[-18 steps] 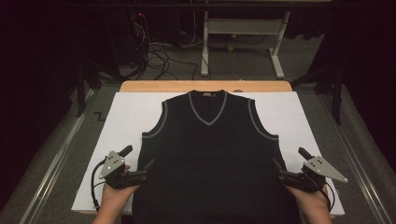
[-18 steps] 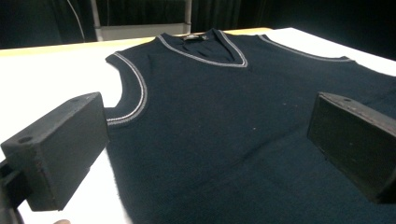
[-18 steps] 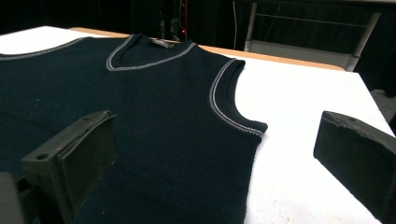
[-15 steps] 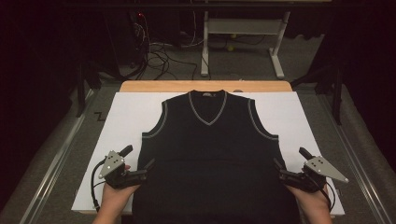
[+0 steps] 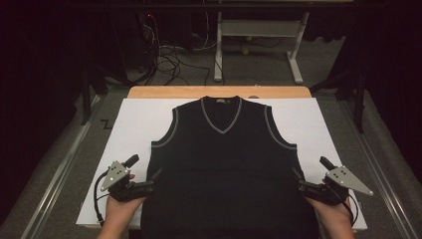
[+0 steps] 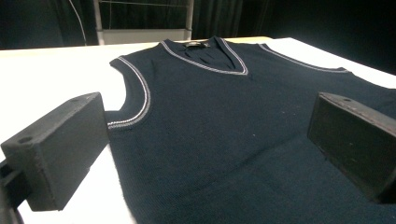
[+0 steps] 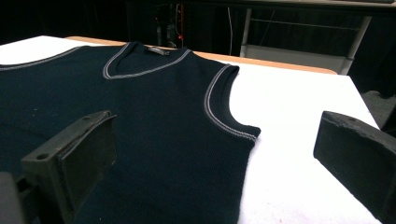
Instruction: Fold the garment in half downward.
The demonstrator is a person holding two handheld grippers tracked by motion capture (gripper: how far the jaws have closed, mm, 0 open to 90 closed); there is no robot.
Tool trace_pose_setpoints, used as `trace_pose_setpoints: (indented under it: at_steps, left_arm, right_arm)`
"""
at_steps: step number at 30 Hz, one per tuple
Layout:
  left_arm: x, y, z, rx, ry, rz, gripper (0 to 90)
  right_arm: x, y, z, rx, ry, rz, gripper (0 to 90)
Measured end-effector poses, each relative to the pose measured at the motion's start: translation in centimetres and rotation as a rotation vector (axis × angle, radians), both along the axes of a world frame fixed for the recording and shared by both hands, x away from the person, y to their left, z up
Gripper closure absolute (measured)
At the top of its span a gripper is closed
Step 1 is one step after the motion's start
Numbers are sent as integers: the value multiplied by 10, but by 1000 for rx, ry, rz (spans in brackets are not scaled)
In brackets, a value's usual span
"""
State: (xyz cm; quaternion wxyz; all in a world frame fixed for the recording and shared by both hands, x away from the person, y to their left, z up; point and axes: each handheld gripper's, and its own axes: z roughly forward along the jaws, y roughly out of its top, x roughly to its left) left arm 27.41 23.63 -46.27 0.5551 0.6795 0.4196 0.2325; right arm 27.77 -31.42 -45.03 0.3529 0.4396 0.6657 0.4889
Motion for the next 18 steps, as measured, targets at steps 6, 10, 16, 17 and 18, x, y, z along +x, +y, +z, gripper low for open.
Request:
trace_pose_setpoints:
  at_steps: [6,10,16,17,18]
  left_arm:
    - [2,0,-2,2,13,7,0]
    - [2,-1,-1,15,23,11,0]
    - [6,-1,0,24,44,13,0]
    - [8,-1,0,35,52,15,0]
    - [9,-2,0,50,58,23,0]
  right_arm:
    - [1,3,-1,2,2,13,0]
    - [1,3,0,0,5,11,0]
    - [5,7,1,-13,16,11,0]
    - [6,8,2,-15,22,8,0]
    - [8,9,2,-18,23,11,1]
